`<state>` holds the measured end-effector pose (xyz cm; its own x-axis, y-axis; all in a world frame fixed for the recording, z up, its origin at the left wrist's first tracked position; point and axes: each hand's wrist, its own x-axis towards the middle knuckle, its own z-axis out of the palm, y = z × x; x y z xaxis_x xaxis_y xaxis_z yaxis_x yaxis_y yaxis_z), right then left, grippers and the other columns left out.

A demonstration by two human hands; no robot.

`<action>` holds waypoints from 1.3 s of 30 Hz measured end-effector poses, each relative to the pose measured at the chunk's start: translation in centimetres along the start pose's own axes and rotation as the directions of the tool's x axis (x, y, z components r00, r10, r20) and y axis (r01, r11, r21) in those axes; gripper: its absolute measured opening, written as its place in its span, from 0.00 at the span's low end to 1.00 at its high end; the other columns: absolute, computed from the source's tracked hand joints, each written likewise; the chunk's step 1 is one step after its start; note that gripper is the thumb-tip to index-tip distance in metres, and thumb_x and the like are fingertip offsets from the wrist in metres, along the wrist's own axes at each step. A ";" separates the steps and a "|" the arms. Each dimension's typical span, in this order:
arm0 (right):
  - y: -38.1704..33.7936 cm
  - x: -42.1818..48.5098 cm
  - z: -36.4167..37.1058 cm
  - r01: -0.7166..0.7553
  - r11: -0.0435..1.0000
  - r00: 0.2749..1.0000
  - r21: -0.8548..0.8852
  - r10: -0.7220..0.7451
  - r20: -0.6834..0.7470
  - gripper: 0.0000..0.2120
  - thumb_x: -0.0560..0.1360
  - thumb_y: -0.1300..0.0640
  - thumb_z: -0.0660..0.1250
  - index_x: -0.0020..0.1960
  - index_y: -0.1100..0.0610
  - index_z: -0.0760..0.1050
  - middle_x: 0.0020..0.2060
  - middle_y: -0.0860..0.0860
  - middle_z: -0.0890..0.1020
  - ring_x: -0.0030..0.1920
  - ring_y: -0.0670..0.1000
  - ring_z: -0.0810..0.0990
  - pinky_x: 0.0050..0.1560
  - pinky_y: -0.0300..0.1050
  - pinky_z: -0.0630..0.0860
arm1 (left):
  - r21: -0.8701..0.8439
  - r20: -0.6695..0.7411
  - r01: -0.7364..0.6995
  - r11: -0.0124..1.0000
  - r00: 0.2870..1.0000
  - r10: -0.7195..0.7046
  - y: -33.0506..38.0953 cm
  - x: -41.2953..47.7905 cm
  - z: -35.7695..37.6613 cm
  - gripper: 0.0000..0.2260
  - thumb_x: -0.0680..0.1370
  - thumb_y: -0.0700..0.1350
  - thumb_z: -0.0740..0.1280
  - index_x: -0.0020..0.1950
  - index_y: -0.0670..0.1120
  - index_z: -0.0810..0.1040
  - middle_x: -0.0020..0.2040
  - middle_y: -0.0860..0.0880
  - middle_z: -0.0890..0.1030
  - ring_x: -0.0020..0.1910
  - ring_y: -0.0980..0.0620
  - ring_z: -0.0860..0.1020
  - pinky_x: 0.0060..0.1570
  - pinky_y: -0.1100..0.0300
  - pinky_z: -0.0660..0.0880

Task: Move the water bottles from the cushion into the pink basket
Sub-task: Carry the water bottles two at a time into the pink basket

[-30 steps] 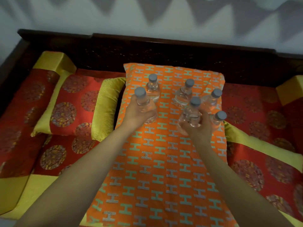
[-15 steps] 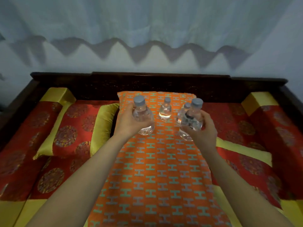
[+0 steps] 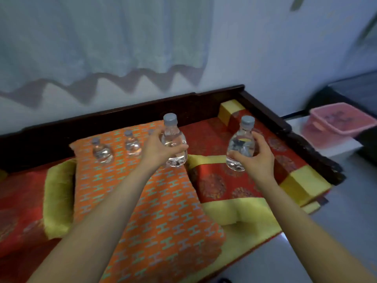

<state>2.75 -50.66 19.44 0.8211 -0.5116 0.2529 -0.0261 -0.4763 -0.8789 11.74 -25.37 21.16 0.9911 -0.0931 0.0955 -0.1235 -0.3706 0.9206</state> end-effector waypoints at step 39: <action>34.9 26.3 -62.2 -0.405 0.914 0.880 0.000 0.390 -0.270 0.30 0.59 0.59 0.81 0.54 0.48 0.69 0.48 0.47 0.80 0.48 0.50 0.81 0.48 0.50 0.79 | -0.038 0.560 -0.132 0.991 0.818 0.130 29.2 3.0 80.7 0.30 0.62 0.50 0.80 0.59 0.48 0.72 0.58 0.48 0.79 0.57 0.49 0.77 0.56 0.54 0.75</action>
<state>-12.03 -125.20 20.58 0.5585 -0.8294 -0.0113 -0.3567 -0.2279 -0.9060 7.08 -111.05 17.73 0.7665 -0.6421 -0.0142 -0.2509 -0.3198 0.9137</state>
